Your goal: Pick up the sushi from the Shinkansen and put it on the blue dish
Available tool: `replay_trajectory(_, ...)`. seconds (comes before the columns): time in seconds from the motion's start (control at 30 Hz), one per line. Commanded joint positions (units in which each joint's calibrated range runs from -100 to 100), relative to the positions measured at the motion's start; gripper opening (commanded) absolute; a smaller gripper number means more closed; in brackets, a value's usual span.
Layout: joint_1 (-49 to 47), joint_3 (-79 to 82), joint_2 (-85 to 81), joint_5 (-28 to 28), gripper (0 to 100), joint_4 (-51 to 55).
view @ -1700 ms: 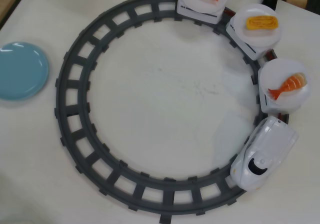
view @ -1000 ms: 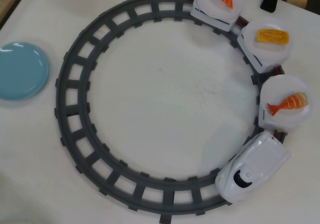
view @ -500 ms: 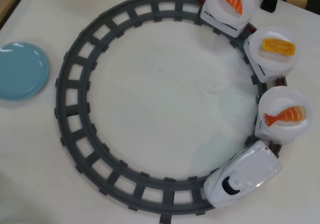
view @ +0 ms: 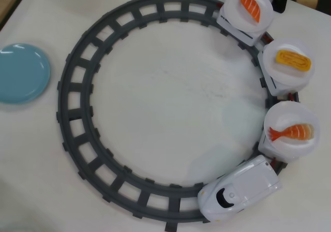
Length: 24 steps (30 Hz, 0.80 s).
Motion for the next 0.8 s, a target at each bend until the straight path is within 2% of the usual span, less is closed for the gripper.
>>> replay_trajectory(0.0,0.1,0.1,-0.3,-0.3,3,0.1)
replay_trajectory(0.77,0.5,0.0,-0.3,0.2,3,-0.1)
